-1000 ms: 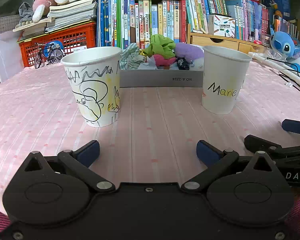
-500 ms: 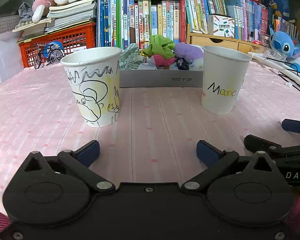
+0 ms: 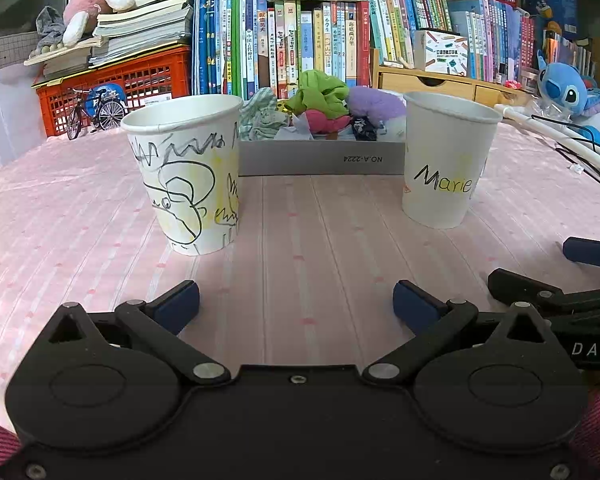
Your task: Organize soft objects
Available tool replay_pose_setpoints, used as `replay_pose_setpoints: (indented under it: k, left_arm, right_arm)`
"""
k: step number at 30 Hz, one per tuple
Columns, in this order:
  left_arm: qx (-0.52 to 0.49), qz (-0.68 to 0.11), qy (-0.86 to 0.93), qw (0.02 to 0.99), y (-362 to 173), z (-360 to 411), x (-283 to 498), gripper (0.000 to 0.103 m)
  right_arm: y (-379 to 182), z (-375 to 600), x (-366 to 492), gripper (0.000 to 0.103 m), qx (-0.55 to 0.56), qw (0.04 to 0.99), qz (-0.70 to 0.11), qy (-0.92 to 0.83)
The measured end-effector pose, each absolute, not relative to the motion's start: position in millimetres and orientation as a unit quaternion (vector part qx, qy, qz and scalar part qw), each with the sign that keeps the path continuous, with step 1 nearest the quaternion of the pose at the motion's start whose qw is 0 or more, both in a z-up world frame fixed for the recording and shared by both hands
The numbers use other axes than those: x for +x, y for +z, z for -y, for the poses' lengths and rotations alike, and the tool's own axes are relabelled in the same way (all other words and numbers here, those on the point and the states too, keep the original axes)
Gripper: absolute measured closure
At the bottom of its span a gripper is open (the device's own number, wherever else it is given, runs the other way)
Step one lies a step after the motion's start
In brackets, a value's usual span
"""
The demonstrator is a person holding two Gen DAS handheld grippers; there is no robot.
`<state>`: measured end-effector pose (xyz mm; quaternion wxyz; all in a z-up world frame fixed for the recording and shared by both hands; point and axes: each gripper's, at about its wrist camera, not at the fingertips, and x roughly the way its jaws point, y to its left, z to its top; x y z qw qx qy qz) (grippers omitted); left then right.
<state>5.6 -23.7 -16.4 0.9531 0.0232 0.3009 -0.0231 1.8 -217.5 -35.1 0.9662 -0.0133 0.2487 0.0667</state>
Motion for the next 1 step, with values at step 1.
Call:
replay_pose_setpoints:
  k: [1]
  left_arm:
    - [0.024,-0.301,-0.024,0.953,-16.1,24.1,5.6,0.0]
  right_arm:
    - [-35.1,217.6,1.8,0.0,-0.013,0.966,-0.249,0.067]
